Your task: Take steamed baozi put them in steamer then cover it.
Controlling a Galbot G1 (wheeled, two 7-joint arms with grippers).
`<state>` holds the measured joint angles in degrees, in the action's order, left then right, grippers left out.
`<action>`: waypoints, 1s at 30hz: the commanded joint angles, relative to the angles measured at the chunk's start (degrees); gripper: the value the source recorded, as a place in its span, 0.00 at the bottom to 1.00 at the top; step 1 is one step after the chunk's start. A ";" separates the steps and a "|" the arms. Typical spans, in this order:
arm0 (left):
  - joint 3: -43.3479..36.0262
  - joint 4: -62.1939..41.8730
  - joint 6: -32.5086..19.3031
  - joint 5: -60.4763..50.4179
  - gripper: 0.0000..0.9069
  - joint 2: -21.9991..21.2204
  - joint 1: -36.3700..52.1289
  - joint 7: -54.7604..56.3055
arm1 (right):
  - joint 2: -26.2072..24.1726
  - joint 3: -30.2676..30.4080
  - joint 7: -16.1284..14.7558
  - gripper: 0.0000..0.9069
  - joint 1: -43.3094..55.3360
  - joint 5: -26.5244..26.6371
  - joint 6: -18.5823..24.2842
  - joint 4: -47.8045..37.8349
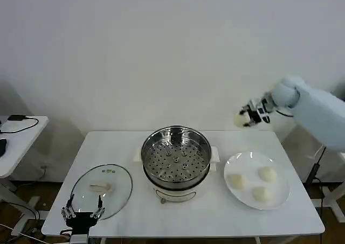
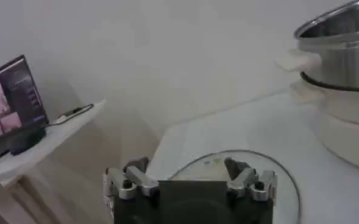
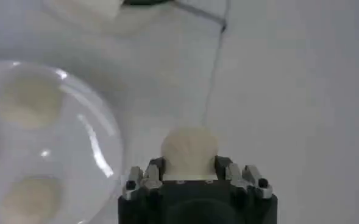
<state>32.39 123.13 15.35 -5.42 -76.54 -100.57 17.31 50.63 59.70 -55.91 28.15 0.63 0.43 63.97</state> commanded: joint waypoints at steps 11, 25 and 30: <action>1.95 -0.64 0.09 4.50 1.00 1.58 0.14 -0.81 | 19.75 15.53 4.08 0.61 7.13 8.30 8.41 2.29; 1.69 -1.58 -0.16 4.63 1.00 1.07 -0.01 -0.07 | 19.09 19.10 8.14 0.61 2.78 -0.71 22.32 -0.69; 1.75 -2.24 -0.22 4.78 1.00 0.84 0.15 0.16 | 19.34 17.89 9.59 0.61 0.56 -5.64 25.17 -2.58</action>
<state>34.08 121.40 15.13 -1.00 -75.64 -100.54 17.15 68.91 76.35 -47.84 30.51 0.44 19.64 63.54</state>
